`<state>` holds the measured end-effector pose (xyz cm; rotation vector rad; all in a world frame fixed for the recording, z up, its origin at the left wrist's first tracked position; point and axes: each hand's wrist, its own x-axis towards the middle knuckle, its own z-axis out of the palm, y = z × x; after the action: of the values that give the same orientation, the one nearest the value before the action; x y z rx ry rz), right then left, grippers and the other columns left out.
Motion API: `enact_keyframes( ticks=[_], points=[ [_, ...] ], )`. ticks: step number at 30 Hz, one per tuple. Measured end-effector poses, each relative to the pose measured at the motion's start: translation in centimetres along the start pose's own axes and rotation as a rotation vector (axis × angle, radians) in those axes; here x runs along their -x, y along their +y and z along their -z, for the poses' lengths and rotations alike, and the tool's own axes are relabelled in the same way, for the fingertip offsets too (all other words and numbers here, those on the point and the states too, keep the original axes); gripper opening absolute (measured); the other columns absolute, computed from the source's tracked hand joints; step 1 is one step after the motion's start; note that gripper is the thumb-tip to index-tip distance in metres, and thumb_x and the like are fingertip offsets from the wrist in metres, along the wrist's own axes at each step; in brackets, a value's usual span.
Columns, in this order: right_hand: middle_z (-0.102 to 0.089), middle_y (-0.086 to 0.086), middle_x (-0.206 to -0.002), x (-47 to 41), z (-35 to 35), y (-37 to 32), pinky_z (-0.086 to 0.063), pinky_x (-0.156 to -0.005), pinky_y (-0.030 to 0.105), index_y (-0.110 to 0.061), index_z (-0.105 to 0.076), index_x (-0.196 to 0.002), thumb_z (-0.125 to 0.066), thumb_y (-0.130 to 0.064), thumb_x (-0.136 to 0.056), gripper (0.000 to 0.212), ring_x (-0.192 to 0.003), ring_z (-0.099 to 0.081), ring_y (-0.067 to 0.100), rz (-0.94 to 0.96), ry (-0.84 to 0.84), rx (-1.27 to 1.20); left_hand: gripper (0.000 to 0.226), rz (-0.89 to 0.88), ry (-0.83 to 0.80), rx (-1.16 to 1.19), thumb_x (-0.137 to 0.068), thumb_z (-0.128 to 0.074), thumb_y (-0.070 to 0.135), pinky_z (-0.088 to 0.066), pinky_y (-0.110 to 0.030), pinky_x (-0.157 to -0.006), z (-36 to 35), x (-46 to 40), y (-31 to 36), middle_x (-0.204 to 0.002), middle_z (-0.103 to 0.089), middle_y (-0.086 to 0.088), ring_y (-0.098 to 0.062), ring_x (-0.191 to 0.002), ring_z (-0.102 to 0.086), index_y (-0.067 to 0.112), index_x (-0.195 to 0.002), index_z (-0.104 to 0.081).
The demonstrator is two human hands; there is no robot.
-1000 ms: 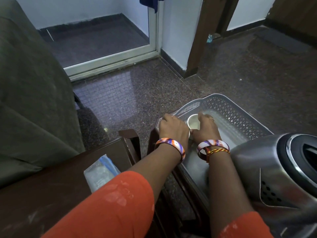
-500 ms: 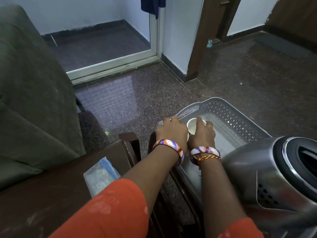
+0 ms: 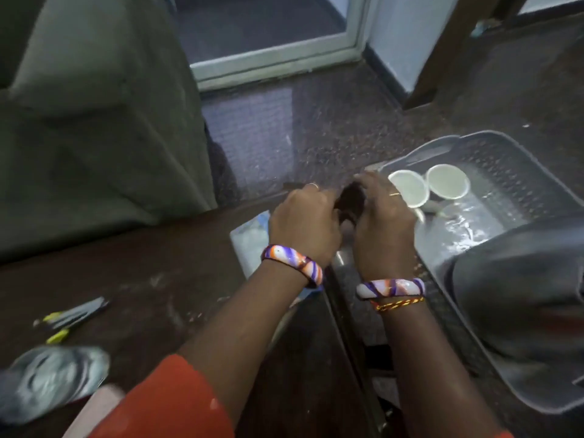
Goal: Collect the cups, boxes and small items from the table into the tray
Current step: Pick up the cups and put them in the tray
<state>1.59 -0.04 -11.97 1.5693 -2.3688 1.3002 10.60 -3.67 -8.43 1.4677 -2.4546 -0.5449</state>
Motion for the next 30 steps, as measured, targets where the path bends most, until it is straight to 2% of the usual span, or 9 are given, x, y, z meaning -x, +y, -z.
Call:
enact_keyframes(
  ticks=[4, 9, 13, 16, 18, 22, 24, 26, 30],
  points=[
    [-0.068, 0.022, -0.113, 6.0, -3.9, -4.7, -0.038, -0.094, 0.024, 0.002, -0.067, -0.106, -0.041, 0.001, -0.075, 0.040, -0.108, -0.065, 0.033, 0.055, -0.235, -0.080, 0.026, 0.238, 0.061, 0.098, -0.087, -0.050, 0.021, -0.051, -0.043, -0.084, 0.9, 6.3, -6.3, -0.115, -0.065, -0.008, -0.031, -0.106, -0.059, 0.016, -0.108, -0.065],
    [-0.068, 0.020, -0.113, 13.9, -6.5, -10.6, -0.043, -0.094, 0.027, 0.002, -0.066, -0.108, -0.031, -0.012, -0.076, 0.049, -0.107, -0.064, 0.031, 0.080, -0.520, -0.223, 0.038, 0.409, 0.106, 0.100, -0.076, -0.043, 0.024, -0.054, -0.044, -0.078, 1.6, 15.4, -12.9, -0.108, -0.068, -0.012, -0.035, -0.097, -0.064, 0.013, -0.104, -0.067],
    [-0.072, 0.021, -0.098, 20.0, -7.6, -14.3, -0.040, -0.081, 0.024, 0.003, -0.067, -0.101, -0.031, -0.011, -0.071, 0.049, -0.090, -0.070, 0.034, 0.143, -0.733, -0.293, 0.033, 0.489, 0.125, 0.136, -0.076, -0.048, 0.020, -0.057, -0.043, -0.070, 1.6, 23.0, -16.9, -0.101, -0.071, -0.013, -0.033, -0.089, -0.067, 0.012, -0.101, -0.069],
    [-0.072, 0.023, -0.093, 24.1, -8.5, -16.4, -0.040, -0.081, 0.026, 0.005, -0.067, -0.096, -0.035, -0.008, -0.072, 0.042, -0.087, -0.070, 0.034, 0.225, -0.799, -0.310, 0.035, 0.550, 0.162, 0.159, -0.076, -0.044, 0.024, -0.059, -0.040, -0.069, 1.6, 28.0, -19.8, -0.097, -0.071, -0.010, -0.029, -0.089, -0.068, 0.013, -0.096, -0.070],
    [-0.067, 0.026, -0.105, 26.7, -9.2, -17.3, -0.035, -0.089, 0.021, 0.004, -0.063, -0.104, -0.038, -0.010, -0.074, 0.042, -0.102, -0.062, 0.034, 0.202, -0.813, -0.262, 0.037, 0.622, 0.251, 0.155, -0.076, -0.044, 0.026, -0.057, -0.038, -0.075, 1.4, 31.2, -21.8, -0.100, -0.070, -0.013, -0.030, -0.092, -0.067, 0.010, -0.098, -0.070],
    [-0.039, 0.023, -0.143, 30.6, -11.0, -18.9, -0.009, -0.108, 0.028, 0.000, -0.036, -0.138, -0.055, -0.027, -0.077, 0.069, -0.135, -0.031, 0.039, -0.157, -0.843, 0.035, 0.031, 1.029, 0.500, 0.366, -0.078, -0.059, 0.018, -0.048, -0.029, -0.085, 0.9, 35.5, -25.8, -0.104, -0.067, -0.015, -0.025, -0.086, -0.064, 0.005, -0.104, -0.067],
    [-0.042, 0.021, -0.142, 31.2, -12.2, -20.2, -0.018, -0.108, 0.036, -0.003, -0.027, -0.142, -0.061, -0.036, -0.081, 0.077, -0.135, -0.032, 0.035, -0.475, -0.849, 0.082, 0.032, 1.388, 0.653, 0.623, -0.079, -0.066, 0.011, -0.051, -0.035, -0.087, 0.9, 36.4, -27.9, -0.108, -0.066, -0.019, -0.019, -0.079, -0.059, 0.003, -0.109, -0.063],
    [-0.050, 0.021, -0.135, 31.3, -13.6, -20.8, -0.031, -0.105, 0.038, -0.001, -0.032, -0.138, -0.062, -0.032, -0.083, 0.070, -0.129, -0.043, 0.034, -0.718, -0.818, 0.056, 0.042, 1.651, 0.769, 0.931, -0.079, -0.068, 0.015, -0.055, -0.041, -0.075, 1.1, 37.3, -29.9, -0.110, -0.064, -0.018, -0.013, -0.069, -0.060, 0.003, -0.117, -0.055],
    [-0.064, 0.023, -0.116, 32.0, -15.1, -20.9, -0.043, -0.093, 0.034, 0.008, -0.051, -0.119, -0.056, -0.012, -0.086, 0.039, -0.111, -0.060, 0.035, -0.892, -0.797, -0.056, 0.045, 1.749, 0.913, 1.195, -0.080, -0.068, 0.022, -0.046, -0.027, -0.055, 0.9, 38.6, -33.8, -0.099, -0.058, -0.012, -0.016, -0.064, -0.054, 0.002, -0.118, -0.054]
  ],
)
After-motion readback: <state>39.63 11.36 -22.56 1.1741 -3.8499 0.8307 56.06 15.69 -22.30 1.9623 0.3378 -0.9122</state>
